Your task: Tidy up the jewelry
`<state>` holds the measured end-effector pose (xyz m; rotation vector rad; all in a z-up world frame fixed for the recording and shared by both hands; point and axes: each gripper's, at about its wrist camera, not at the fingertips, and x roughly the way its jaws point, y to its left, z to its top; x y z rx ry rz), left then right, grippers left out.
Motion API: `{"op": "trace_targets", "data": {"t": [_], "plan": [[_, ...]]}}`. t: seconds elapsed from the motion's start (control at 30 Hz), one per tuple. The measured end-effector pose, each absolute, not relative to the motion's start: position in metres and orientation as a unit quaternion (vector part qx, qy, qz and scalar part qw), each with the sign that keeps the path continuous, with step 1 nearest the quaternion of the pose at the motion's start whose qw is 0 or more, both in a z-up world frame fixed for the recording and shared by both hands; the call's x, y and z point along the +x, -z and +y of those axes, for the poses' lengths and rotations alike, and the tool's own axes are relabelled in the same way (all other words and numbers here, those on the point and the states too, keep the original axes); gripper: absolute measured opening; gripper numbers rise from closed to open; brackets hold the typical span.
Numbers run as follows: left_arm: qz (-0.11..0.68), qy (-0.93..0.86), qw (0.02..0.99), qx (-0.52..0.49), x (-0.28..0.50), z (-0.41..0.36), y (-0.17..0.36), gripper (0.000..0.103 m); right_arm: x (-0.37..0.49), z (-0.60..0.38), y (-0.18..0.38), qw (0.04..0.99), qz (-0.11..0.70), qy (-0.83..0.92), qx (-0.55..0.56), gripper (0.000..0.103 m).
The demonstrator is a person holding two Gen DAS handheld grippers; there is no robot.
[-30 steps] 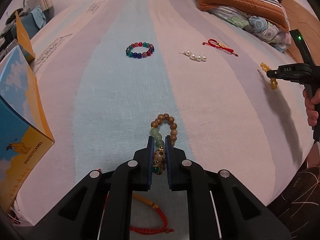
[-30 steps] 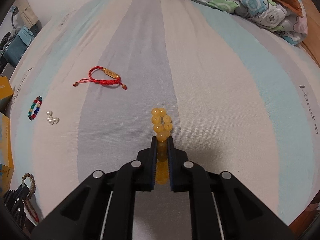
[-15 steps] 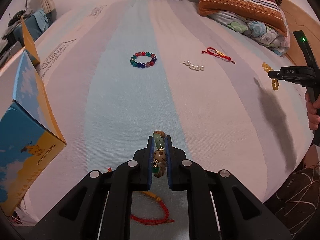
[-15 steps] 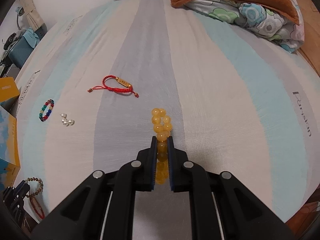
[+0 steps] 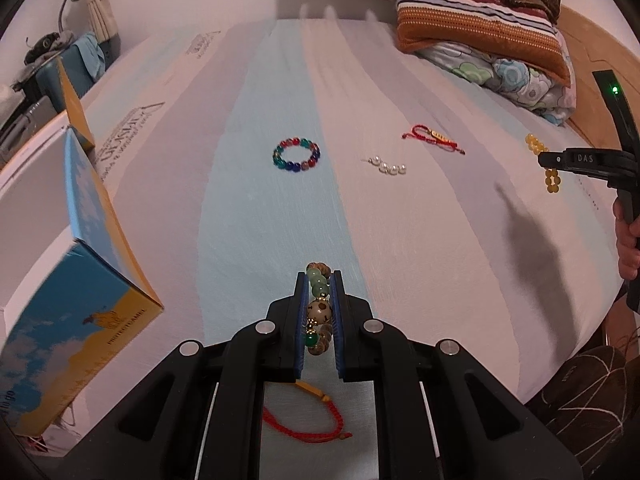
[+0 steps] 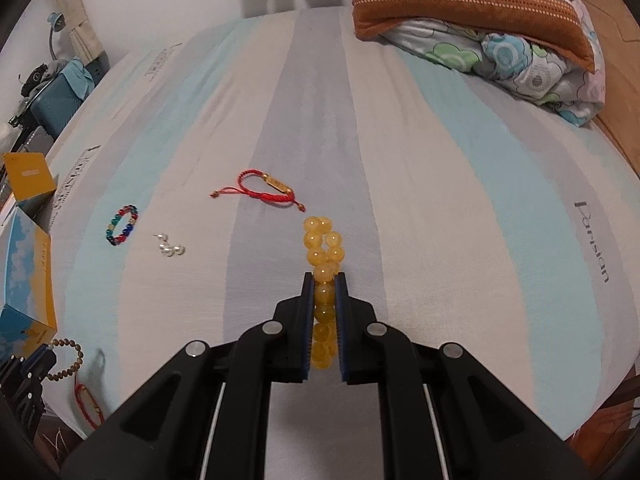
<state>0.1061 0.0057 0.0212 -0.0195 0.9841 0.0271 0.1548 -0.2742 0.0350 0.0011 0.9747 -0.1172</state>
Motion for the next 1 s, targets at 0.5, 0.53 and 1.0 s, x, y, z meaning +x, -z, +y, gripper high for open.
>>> {"op": "trace_targets", "data": {"t": [0.5,0.53,1.0], "plan": [[0.443,-0.022,0.896,-0.021,0.090,0.032,-0.056,0.010,0.138,-0.222,-0.065,0.894,0.445,0.036,-0.022,0.009],[0.442,-0.024,0.896,-0.023,0.089,0.034,-0.058,0.010,0.137,-0.218,-0.066,0.895,0.444,0.034,-0.023,0.009],[0.415,-0.054,0.907,-0.039,0.069,0.082,-0.091,0.010,0.127,-0.140,-0.091,0.906,0.422,-0.016,-0.044,0.009]]}}
